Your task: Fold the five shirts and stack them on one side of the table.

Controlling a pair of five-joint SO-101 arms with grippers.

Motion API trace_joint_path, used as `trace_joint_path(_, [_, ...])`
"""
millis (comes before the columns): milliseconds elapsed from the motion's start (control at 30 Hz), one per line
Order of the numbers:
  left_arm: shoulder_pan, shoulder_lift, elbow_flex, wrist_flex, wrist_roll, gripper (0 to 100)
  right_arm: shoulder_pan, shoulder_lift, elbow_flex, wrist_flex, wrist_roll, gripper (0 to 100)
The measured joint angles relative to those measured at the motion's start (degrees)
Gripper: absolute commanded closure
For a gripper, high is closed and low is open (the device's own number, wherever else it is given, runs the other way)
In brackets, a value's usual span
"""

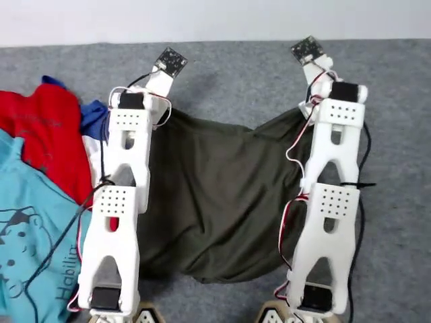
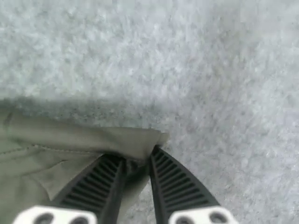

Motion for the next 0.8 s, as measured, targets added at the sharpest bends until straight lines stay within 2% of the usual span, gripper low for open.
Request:
trace_joint_path(100, [-0.44,1.67,-6.42,4.57,0.0,87,-0.26,0.62,-2.37,1.76,0.0,96.5])
trace_joint_path(233, [-0.53,1.76,-11.6,9.85,0.0,83,-0.09,0.62,-3.34,5.1,0.0,85.7])
trace_joint_path(333, [-0.53,1.76,-13.71,13.27,0.0,83,-0.09,0.62,-3.34,9.49,0.0,81.2])
trace_joint_path(600, [-0.53,0.35,-13.8,21.45,-3.52,83,-0.09,-2.81,-3.34,18.29,0.09,80.3])
trace_joint_path(800, [0.09,-1.23,-13.8,23.47,-5.71,83,-0.09,-4.57,-3.34,18.73,-0.09,80.4])
